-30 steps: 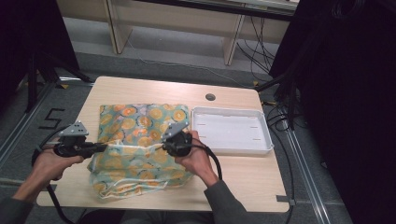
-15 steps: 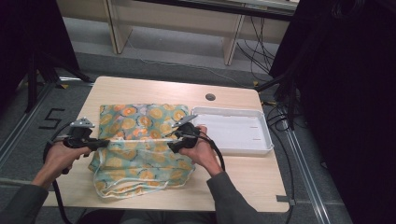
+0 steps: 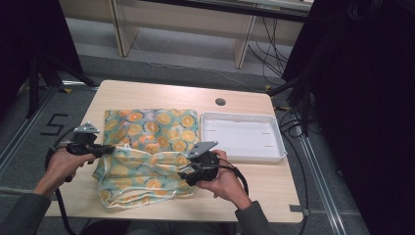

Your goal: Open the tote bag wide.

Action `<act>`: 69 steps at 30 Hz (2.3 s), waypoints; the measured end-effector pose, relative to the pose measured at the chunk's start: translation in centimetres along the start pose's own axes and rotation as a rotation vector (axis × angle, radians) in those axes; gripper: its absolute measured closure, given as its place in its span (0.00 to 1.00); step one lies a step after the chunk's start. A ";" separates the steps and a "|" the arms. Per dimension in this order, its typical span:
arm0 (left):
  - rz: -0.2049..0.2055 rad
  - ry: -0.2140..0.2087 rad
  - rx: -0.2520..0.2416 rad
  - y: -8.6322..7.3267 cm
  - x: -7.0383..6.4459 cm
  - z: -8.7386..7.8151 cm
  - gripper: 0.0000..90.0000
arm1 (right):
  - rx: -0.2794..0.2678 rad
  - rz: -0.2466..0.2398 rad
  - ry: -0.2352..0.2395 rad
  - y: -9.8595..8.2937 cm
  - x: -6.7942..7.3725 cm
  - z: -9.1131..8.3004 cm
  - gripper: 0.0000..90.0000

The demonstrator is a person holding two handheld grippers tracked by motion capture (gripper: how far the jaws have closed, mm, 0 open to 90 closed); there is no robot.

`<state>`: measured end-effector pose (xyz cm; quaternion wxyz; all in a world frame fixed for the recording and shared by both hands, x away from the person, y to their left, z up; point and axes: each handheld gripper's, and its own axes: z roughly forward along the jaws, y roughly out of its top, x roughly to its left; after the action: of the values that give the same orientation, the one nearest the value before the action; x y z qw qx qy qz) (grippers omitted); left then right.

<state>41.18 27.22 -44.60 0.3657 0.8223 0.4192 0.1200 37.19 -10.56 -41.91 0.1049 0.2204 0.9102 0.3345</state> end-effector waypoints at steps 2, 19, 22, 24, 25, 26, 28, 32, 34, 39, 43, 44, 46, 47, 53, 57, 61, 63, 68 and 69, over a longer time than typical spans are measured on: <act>0.001 -0.001 -0.001 0.0 -0.1 0.0 0.97 | 0.027 -0.028 0.001 -0.3 0.1 1.6 0.43; 0.248 0.079 0.026 -0.3 -5.3 -6.5 0.51 | 0.018 -0.038 0.028 0.0 -1.7 2.9 1.00; 0.318 0.065 0.019 -0.5 -7.4 -6.5 0.51 | -0.033 -0.011 0.058 0.2 -2.2 2.3 1.00; 0.328 0.052 0.023 -0.7 -8.1 -5.7 0.49 | -0.058 0.020 0.082 0.5 -2.3 1.5 1.00; 0.364 0.031 0.016 -0.8 -8.4 -5.0 0.48 | -0.079 0.027 0.093 0.7 -2.3 1.0 1.00; 0.369 0.020 0.013 -1.0 -8.6 -4.3 0.48 | -0.119 0.040 0.104 1.0 -2.3 0.4 1.00; 0.373 0.034 0.034 -1.3 -8.8 -3.2 0.44 | -0.160 0.056 0.137 1.5 -2.4 -0.5 1.00; 0.421 0.123 0.055 -2.0 -9.1 -1.2 0.39 | -0.200 0.052 0.135 2.1 -2.4 -1.3 1.00; 0.417 0.132 0.058 -2.2 -8.8 -0.6 0.36 | -0.192 0.057 0.150 2.1 -2.4 -1.4 1.00; 0.475 0.177 0.127 -2.6 -9.0 1.4 0.32 | -0.181 0.086 0.159 2.0 -2.4 -1.0 1.00; 0.519 0.190 0.150 -2.5 -8.4 2.2 0.66 | -0.180 0.073 0.146 2.0 -2.4 -1.1 1.00; 0.518 0.179 0.145 -2.5 -8.1 2.1 0.76 | -0.177 0.077 0.145 2.0 -2.3 -1.1 1.00; 0.513 0.166 0.135 -2.4 -7.9 1.6 0.97 | -0.179 0.063 0.146 2.0 -2.3 -1.0 1.00; 0.510 0.145 0.124 -2.4 -7.9 1.3 0.98 | -0.161 0.058 0.142 1.9 -2.3 -1.1 1.00; 0.471 0.016 0.093 -2.3 -8.8 -1.1 0.99 | -0.114 0.024 0.085 1.2 -2.0 -1.4 1.00; 0.447 -0.099 0.086 -2.1 -9.5 -3.4 0.99 | -0.093 0.013 0.108 0.4 -1.5 -2.3 1.00; 0.417 -0.165 0.068 -1.2 -9.5 -5.3 0.99 | -0.108 0.003 0.121 0.7 -1.4 -3.2 1.00; 0.411 -0.170 0.062 -0.5 -9.0 -6.0 0.99 | -0.128 -0.006 0.113 1.3 -1.5 -3.6 1.00; 0.334 -0.142 0.041 1.3 -6.9 -5.7 0.99 | -0.145 -0.022 0.031 2.6 -2.7 -2.7 1.00; 0.323 -0.134 0.032 1.6 -6.4 -5.5 0.99 | -0.136 -0.012 0.014 2.8 -2.8 -2.4 1.00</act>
<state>35.44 24.37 -38.90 0.3557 0.8909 0.2580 0.1154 39.79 -11.37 -38.16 0.1153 0.2052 0.8874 0.3964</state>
